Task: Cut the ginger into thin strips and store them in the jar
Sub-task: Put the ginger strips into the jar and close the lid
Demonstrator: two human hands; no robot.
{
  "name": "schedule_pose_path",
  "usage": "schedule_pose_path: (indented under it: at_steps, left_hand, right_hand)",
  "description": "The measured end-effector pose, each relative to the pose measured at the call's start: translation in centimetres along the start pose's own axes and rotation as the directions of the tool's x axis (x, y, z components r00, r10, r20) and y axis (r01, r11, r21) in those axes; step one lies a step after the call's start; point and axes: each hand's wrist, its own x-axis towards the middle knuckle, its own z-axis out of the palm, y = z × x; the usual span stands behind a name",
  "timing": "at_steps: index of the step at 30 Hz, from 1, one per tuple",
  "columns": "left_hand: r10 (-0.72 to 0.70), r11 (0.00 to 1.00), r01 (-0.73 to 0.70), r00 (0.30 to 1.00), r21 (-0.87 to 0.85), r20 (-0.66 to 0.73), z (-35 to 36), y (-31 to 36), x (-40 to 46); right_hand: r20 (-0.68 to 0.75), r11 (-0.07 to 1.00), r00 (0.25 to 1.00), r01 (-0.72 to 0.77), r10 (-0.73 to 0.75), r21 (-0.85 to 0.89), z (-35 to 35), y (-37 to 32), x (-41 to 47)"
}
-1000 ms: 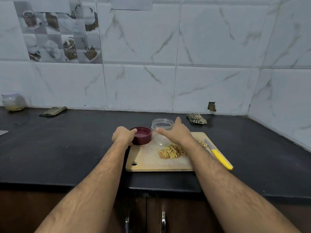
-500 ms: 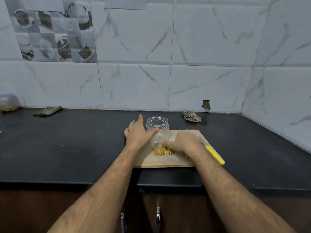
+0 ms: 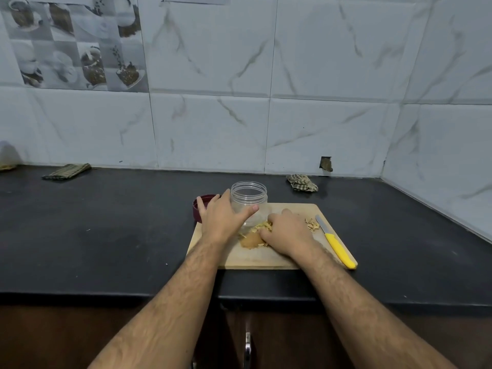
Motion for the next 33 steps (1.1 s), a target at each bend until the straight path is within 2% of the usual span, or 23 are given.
schedule_pose_path:
  at_steps: [7, 11, 16, 20, 26, 30, 33]
  left_hand:
    - [0.021, 0.996, -0.025, 0.998, -0.081, -0.057, -0.5, 0.3, -0.6]
    - [0.025, 0.993, -0.031, 0.998, -0.111, -0.058, -0.7, 0.2, -0.8]
    - [0.032, 0.988, -0.041, 0.998, -0.15, -0.062, -0.8, 0.3, -0.9]
    - [0.035, 0.985, -0.046, 0.997, -0.165, -0.065, -0.7, 0.3, -1.0]
    - [0.035, 0.986, -0.046, 0.997, -0.159, -0.069, -0.6, 0.0, -0.9]
    - [0.028, 0.985, -0.039, 0.998, -0.17, -0.063, -0.5, -0.1, -0.7]
    - [0.028, 0.984, -0.04, 0.997, -0.173, -0.071, -0.4, -0.2, -0.7]
  right_hand:
    - [0.162, 0.986, 0.986, -0.071, 0.046, 0.152, -2.7, 0.7, 1.6]
    - [0.284, 0.915, 0.956, -0.177, 0.072, 0.363, -4.0, 1.7, 3.0]
    - [0.289, 0.857, 0.956, -0.186, 0.046, 0.48, -6.4, 2.2, 3.6]
    - [0.279, 0.839, 0.959, -0.184, 0.041, 0.512, -8.8, 1.9, 4.8]
    - [0.23, 0.858, 0.973, -0.095, -0.028, 0.505, -11.6, -0.9, 8.0]
    - [0.231, 0.912, 0.972, -0.052, -0.048, 0.407, -11.5, -3.4, 10.0]
    - [0.291, 0.957, 0.956, -0.043, -0.044, 0.288, -10.4, -5.1, 10.8]
